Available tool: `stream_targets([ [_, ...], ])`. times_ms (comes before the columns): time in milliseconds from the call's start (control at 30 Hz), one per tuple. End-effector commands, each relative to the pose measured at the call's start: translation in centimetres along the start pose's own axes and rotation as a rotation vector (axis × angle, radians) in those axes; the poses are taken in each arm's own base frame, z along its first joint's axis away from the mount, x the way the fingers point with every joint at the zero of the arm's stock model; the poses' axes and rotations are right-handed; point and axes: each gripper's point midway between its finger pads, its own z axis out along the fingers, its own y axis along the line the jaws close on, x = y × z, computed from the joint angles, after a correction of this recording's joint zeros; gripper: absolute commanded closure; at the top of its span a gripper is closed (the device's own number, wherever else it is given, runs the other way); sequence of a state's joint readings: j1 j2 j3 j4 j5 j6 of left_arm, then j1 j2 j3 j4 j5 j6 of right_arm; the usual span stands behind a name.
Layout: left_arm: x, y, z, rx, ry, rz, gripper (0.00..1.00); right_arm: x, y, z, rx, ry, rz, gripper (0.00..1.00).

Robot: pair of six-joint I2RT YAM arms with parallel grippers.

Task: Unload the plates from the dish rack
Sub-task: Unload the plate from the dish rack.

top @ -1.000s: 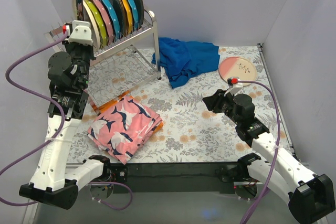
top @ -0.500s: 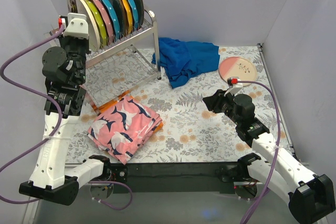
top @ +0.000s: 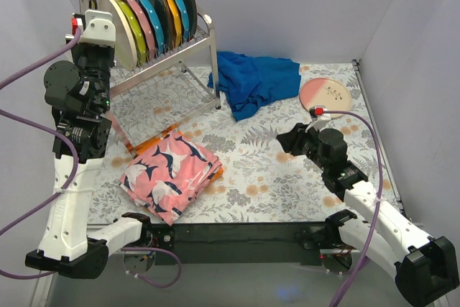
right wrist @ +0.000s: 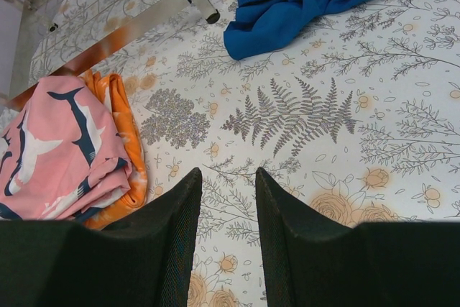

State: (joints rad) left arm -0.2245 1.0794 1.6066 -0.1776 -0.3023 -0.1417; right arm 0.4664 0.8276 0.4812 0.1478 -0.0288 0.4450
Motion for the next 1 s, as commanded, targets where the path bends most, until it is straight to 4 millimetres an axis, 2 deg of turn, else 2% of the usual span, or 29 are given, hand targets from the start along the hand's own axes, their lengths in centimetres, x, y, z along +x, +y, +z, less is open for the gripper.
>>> stream_targets([
  [0,-7.9,3.7,-1.8,-0.059,-0.244,-0.004,1.00,-1.9,0.8,0.1,-0.014,-0.048,-0.014,0.58],
  [167,-8.4,2.3,-1.9,0.018,-0.281,0.022,1.00,-1.8,0.8,0.2,-0.012,-0.044,-0.014,0.58],
  [433,-10.8,2.4,-2.5,0.054,-0.357,0.034,1.00,-1.9,0.8,0.2,-0.009,-0.047,-0.017,0.58],
  [633,-11.6,0.4,-3.1,0.163,-0.428,0.082,1.00,-1.8,0.8,0.3,-0.007,-0.044,-0.017,0.58],
  [833,-13.5,-0.6,-3.6,0.226,-0.518,0.135,1.00,-2.1,0.8,0.1,-0.009,-0.055,-0.019,0.58],
  [967,-13.8,-1.0,-3.6,0.248,-0.540,0.150,1.00,-2.1,0.8,0.0,-0.011,-0.056,-0.023,0.58],
])
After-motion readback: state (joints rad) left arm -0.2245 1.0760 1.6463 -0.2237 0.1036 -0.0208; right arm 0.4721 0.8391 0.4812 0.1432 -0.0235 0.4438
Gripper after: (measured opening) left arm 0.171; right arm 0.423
